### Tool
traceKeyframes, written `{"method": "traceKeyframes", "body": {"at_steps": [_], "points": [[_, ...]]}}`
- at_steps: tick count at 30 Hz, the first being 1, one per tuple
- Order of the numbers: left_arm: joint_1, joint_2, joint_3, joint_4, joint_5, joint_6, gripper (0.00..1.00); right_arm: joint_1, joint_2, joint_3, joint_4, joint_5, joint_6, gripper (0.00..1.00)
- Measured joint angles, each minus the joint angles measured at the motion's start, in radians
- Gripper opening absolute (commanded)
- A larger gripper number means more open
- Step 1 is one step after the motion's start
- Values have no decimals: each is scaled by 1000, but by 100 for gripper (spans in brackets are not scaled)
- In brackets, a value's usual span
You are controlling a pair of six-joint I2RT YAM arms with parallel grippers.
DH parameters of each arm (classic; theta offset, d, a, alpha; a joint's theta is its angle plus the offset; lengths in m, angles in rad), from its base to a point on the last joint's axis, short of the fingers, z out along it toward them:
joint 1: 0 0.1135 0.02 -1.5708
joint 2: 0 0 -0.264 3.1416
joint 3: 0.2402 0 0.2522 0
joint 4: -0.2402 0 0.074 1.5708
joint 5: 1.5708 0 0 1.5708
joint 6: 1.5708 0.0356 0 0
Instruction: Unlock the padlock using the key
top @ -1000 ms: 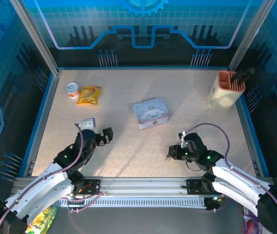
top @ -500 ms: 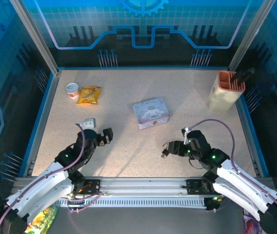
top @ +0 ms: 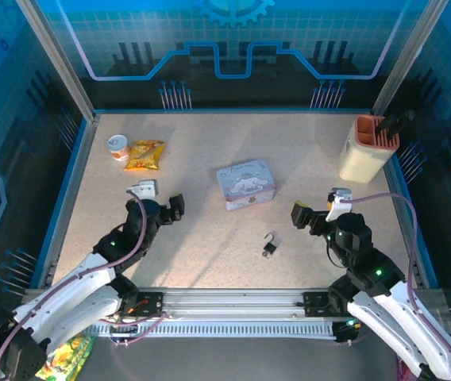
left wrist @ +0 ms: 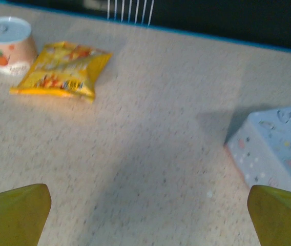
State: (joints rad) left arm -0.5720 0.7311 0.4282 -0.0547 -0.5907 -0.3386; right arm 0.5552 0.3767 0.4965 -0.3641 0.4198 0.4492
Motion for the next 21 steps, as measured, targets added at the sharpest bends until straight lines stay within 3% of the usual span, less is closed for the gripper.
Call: {"method": "traceKeyframes", "body": {"at_steps": [5, 10, 15, 21], "points": [[0, 8, -189, 393, 12, 235, 99, 0, -23, -97, 190, 65, -214, 100], [14, 76, -202, 557, 11, 427, 99, -2, -34, -250, 401, 77, -422, 100], [77, 201, -204, 695, 2, 502, 99, -52, 66, -356, 619, 74, -537, 100], [230, 388, -232, 810, 24, 486, 99, -145, 334, -385, 823, 49, -560, 100]]}}
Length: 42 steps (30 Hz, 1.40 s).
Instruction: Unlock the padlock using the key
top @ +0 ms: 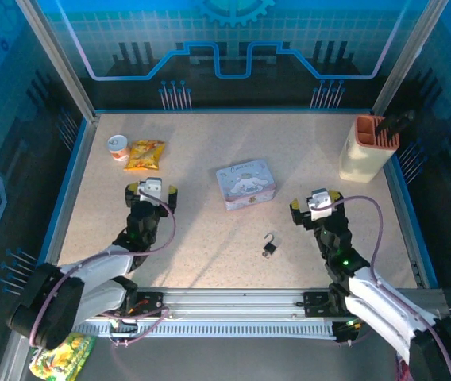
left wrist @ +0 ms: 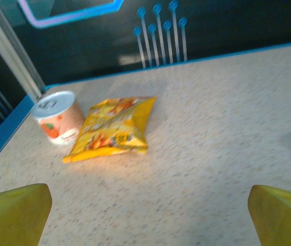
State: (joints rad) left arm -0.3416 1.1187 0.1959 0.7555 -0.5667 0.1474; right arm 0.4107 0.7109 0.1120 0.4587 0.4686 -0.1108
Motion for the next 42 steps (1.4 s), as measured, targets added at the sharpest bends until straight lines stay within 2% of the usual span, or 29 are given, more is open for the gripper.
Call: {"method": "traceKeyframes", "body": {"at_steps": [4, 10, 14, 16, 29, 33, 37, 42], "points": [[68, 117, -2, 69, 43, -17, 99, -40, 154, -11, 136, -42, -16, 100], [151, 236, 32, 159, 169, -19, 99, -79, 384, -13, 343, -109, -11, 100], [214, 396, 52, 307, 231, -45, 99, -102, 490, 3, 431, -134, -11, 100], [230, 455, 53, 323, 244, -55, 99, -119, 537, 19, 475, -146, -11, 100], [282, 457, 157, 238, 262, -142, 99, -219, 854, 86, 734, -227, -8, 100], [282, 457, 157, 233, 262, -149, 99, -259, 864, 103, 713, -247, 24, 100], [282, 457, 157, 228, 262, -149, 99, -327, 850, 193, 613, -252, 90, 100], [282, 457, 157, 220, 262, -149, 99, -338, 846, 253, 546, -253, 119, 100]]}}
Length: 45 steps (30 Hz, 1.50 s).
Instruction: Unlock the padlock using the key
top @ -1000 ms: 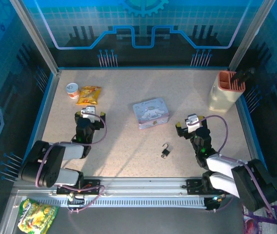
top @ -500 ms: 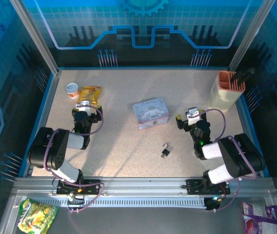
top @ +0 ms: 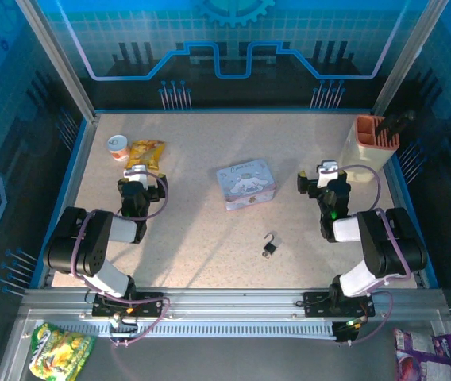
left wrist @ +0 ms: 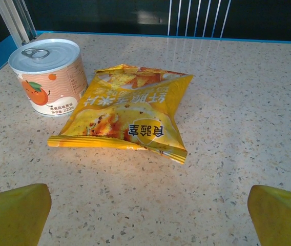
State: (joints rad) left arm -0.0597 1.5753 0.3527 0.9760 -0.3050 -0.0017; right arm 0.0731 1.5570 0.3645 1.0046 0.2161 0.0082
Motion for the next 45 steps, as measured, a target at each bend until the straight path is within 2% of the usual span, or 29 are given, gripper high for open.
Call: {"method": "traceKeyframes", "body": {"at_steps": [12, 45], "points": [[0, 0, 0, -2, 0, 0, 99, 0, 0, 0, -54, 0, 11, 100], [0, 0, 0, -2, 0, 0, 99, 5, 0, 0, -55, 11, 11, 100]]}}
